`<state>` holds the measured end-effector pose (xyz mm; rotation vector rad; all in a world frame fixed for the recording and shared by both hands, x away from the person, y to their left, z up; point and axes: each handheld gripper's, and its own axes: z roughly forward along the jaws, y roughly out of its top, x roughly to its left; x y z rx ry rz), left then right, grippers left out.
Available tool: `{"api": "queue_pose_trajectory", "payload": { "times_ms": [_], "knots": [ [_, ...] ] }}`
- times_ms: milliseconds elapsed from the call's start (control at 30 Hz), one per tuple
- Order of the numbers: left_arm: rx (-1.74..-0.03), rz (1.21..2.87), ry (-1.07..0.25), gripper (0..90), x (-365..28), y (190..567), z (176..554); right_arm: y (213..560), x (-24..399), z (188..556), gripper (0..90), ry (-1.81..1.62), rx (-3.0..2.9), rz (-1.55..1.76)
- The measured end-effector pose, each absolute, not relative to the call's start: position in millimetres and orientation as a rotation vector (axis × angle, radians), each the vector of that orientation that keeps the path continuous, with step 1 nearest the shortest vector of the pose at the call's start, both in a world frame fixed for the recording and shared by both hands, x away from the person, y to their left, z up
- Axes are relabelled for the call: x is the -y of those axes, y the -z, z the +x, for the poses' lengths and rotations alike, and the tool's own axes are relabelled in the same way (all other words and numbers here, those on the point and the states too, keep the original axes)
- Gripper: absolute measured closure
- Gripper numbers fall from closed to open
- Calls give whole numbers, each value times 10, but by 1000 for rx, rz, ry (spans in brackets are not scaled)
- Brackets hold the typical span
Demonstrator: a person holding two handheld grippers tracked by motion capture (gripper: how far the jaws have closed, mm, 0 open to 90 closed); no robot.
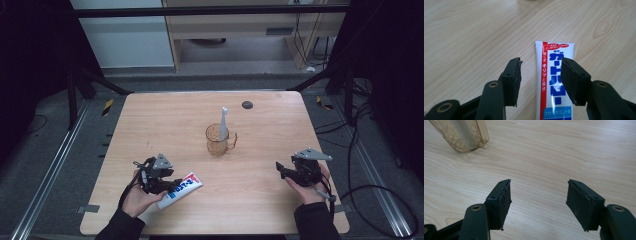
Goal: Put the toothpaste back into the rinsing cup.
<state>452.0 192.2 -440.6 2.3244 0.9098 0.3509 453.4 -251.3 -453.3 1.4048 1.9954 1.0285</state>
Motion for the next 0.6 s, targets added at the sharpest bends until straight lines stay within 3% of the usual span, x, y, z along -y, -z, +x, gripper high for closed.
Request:
{"api": "queue_pose_trajectory", "payload": {
  "times_ms": [600],
  "knots": [
    [-900, 2427, -315, 392, -1745, 4471, 4586, 4526, 2482, 4498, 358, -1001, -2004, 1397]
  ]
}}
